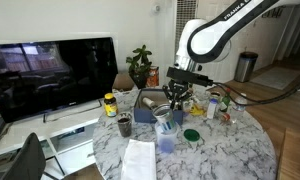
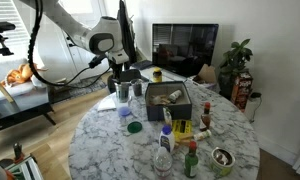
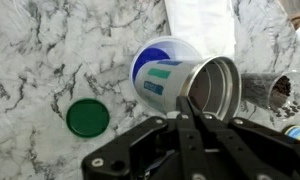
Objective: Remove the silver cup from the clear cup then pour the contents in the silver cup into the box
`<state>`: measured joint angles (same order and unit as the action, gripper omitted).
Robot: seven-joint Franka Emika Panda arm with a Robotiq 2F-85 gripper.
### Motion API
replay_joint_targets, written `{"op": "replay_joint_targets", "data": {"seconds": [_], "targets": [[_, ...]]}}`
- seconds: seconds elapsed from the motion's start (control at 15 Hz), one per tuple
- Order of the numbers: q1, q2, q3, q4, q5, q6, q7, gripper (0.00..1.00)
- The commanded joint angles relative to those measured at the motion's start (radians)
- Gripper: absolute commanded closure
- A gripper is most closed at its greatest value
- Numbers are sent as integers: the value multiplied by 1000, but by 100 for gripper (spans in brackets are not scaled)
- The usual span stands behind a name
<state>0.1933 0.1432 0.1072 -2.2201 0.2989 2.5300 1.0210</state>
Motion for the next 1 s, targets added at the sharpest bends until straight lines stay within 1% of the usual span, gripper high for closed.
{"op": "replay_joint_targets", "data": {"seconds": [0.0,0.67,0.73,0.8,0.93], "targets": [[-15,32,18,-15,45,-21,-48,99],[-8,147,17,-2,47,-27,-65,99],[-5,151,15,1,43,-29,-52,77],[-5,154,14,2,44,-33,-44,71],[3,161,9,7,26,-23,-36,58]]}}
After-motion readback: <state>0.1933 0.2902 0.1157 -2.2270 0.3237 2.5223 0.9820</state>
